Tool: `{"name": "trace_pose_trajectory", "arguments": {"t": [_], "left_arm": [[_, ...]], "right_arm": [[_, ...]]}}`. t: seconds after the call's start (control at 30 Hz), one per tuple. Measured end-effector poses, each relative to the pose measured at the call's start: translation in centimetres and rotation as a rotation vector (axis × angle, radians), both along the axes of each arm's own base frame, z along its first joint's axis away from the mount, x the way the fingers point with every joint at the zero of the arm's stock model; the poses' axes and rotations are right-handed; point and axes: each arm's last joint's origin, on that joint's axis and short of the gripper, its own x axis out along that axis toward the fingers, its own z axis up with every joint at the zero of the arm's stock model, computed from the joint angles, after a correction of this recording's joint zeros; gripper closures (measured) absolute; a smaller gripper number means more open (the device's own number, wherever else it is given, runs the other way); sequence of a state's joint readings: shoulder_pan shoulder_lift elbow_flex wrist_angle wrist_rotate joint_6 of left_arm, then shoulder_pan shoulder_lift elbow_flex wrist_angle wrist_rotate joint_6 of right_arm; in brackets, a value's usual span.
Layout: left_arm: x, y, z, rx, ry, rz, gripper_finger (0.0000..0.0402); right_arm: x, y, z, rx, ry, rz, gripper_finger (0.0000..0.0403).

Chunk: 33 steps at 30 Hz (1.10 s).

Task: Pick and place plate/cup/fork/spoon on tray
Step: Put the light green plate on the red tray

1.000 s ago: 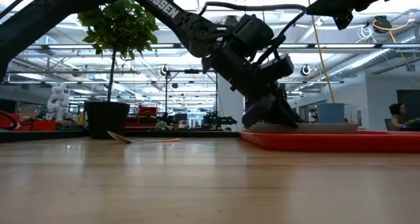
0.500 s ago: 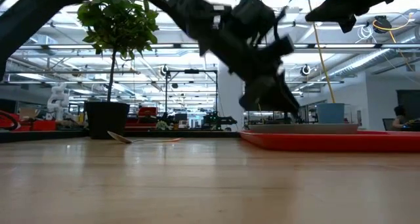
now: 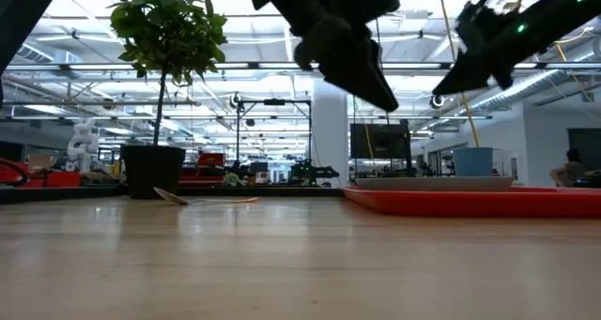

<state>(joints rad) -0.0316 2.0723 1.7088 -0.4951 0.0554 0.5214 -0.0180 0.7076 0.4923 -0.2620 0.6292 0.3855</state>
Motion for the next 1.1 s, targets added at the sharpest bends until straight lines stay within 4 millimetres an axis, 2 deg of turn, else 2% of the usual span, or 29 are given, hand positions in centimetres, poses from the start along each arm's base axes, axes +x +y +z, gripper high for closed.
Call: {"name": "trace_pose_trajectory", "arguments": {"t": [0.23,0.5,0.67,0.87,1.1], "left_arm": [[-0.1,-2.3,-0.1,-0.065,0.014,0.027,0.0286],[0.0,-5.4,0.3,-0.143,-0.038,0.038,0.0286],[0.3,-7.5,0.9,-0.200,-0.119,0.029,0.0286],[0.2,-10.1,1.6,-0.223,-0.194,-0.031,0.0286],[0.2,-11.7,2.1,-0.245,-0.262,-0.068,0.0286]], "right_arm": [[1.1,-1.8,-2.3,0.152,0.146,0.002,0.0403],[1.4,-1.9,-5.0,0.308,0.329,-0.019,0.0403],[1.2,-1.7,-5.8,0.404,0.399,0.005,0.0403],[0.0,-1.4,-6.3,0.465,0.504,-0.022,0.0403],[-1.1,-1.2,-6.6,0.502,0.594,-0.084,0.0403]]}}
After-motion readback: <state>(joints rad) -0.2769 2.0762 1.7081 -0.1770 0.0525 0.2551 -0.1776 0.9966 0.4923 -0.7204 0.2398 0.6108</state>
